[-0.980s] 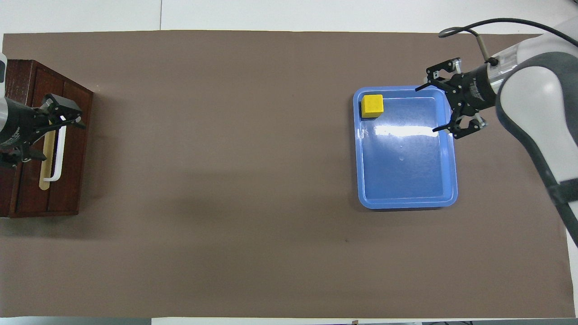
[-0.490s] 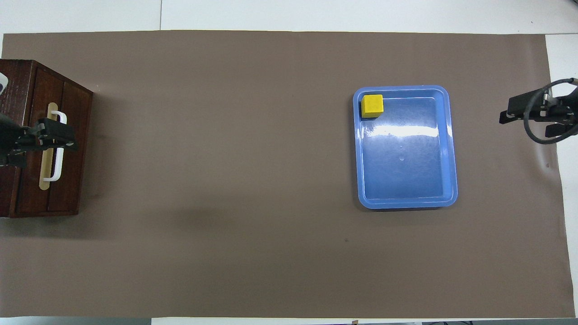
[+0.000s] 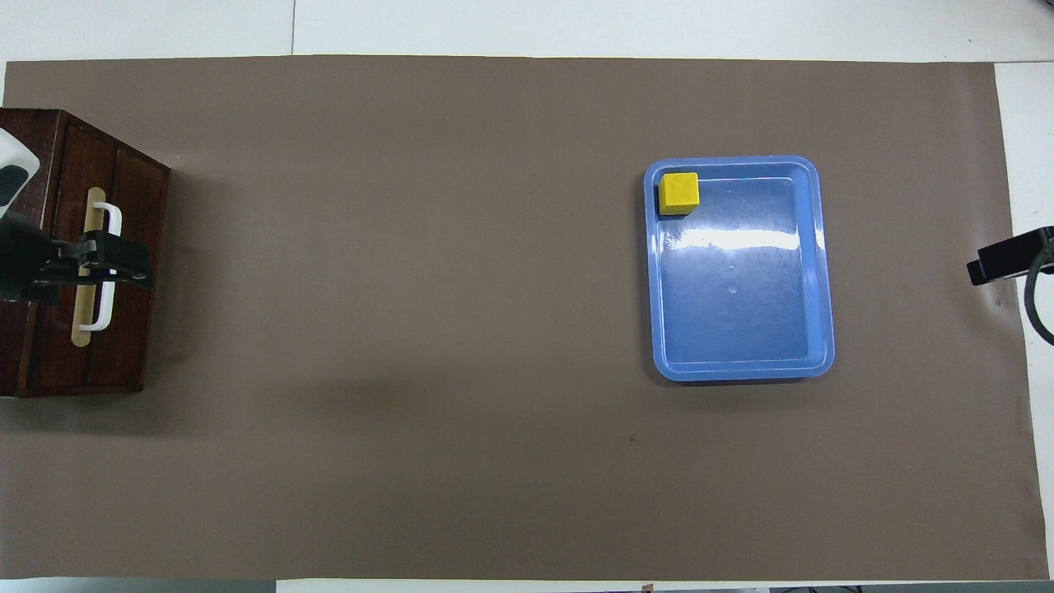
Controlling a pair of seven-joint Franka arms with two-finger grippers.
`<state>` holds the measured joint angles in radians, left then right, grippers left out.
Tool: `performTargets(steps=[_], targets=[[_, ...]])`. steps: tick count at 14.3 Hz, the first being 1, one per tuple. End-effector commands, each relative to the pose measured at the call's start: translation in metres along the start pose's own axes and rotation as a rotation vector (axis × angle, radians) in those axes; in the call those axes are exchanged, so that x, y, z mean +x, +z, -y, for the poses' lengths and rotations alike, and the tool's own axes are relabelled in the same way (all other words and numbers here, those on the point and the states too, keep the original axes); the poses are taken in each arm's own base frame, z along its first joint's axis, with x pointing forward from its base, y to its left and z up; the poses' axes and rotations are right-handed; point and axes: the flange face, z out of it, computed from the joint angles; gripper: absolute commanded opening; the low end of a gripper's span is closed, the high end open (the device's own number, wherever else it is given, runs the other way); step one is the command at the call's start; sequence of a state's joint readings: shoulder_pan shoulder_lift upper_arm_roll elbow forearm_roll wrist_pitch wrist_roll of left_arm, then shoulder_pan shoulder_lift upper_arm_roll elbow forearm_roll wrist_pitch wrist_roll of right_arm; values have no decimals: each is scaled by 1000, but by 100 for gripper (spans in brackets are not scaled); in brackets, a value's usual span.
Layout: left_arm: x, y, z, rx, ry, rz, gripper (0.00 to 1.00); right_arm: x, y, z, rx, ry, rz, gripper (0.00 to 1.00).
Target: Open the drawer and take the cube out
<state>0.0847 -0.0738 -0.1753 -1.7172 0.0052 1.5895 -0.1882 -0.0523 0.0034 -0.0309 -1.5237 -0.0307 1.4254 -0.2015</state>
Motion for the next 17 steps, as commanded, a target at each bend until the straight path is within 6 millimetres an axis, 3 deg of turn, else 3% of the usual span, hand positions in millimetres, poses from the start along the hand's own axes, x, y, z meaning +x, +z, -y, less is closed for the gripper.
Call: performTargets(steps=[1,3,6,17], targets=[[-8,-4,-6,-13,20,1,100,-10,8,-2,-27,-16,74,100],[-9,-5,-23,-16,61,-27,100,-19,17,-6,-24,-1,99,100],[-10,-5,-25,-15,93,-23,100,-11,21,-11,-36,10,33,100],[-8,-3,-13,-12,204,-16,100,-7,15,-10,-26,23,-1,100]])
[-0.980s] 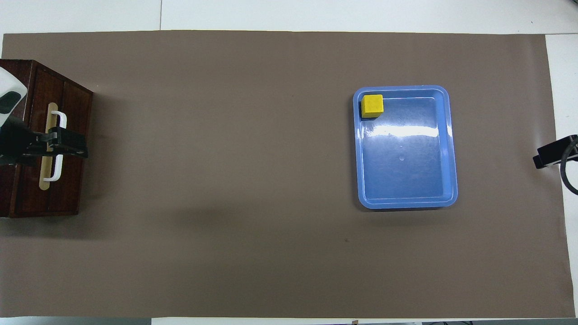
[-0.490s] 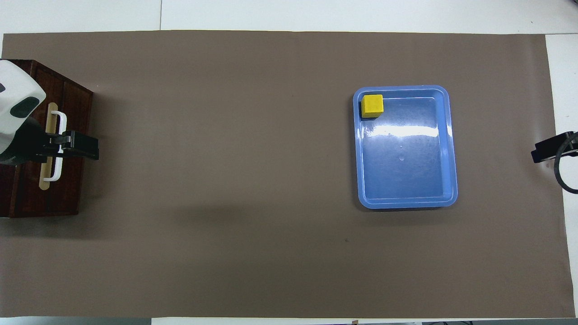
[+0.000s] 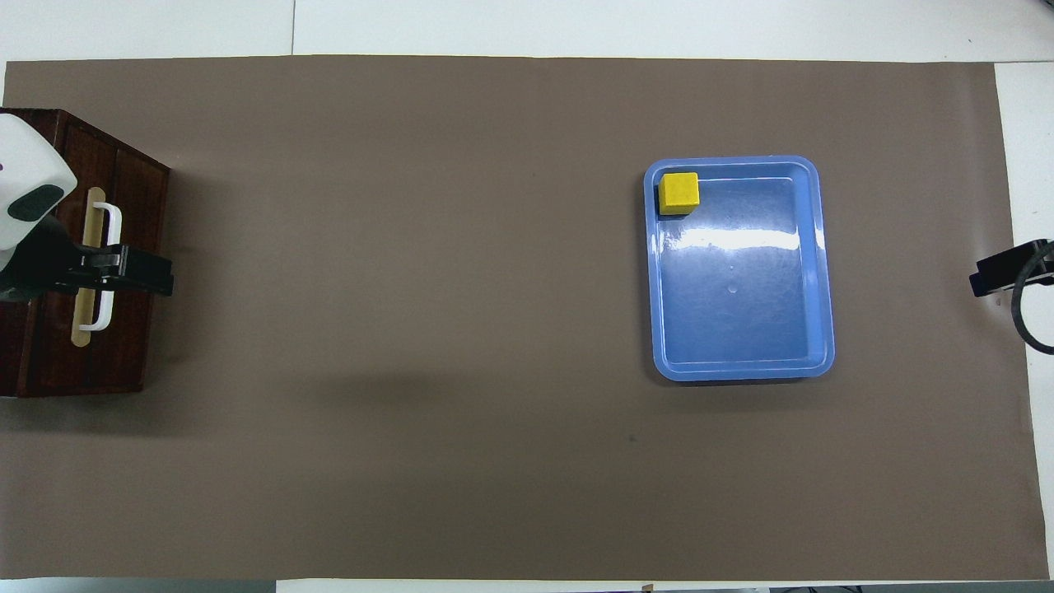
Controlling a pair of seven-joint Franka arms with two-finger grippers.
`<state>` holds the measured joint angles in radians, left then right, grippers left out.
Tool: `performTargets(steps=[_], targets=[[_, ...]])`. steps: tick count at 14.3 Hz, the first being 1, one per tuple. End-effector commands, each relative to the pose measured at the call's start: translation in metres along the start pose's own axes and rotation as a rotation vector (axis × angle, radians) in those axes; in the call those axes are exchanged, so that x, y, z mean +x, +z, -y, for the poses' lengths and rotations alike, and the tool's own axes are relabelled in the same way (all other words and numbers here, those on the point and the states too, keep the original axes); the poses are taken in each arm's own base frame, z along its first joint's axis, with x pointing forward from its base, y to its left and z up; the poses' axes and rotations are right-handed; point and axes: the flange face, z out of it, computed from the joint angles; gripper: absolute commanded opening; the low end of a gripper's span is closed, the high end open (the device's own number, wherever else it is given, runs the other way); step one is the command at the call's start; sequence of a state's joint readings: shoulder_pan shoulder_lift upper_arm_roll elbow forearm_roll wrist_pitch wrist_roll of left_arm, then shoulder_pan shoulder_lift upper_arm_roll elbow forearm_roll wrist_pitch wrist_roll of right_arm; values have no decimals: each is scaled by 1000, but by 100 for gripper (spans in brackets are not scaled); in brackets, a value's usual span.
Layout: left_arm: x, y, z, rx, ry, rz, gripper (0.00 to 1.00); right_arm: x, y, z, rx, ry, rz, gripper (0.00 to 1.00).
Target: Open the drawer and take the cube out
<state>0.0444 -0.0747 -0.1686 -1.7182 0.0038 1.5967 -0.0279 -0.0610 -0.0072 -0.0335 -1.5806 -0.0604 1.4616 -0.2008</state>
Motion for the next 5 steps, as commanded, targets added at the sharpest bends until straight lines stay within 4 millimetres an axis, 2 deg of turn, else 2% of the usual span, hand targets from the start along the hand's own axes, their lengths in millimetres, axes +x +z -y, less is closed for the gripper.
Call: performTargets(steps=[1,5], targets=[[-6,-3,7,-11,4,-9,100,-7,-2,-1,1,9,-15,100],[-6,-3,10,-12,-3,-9,100,-7,-3,-1,1,9,-15,100]])
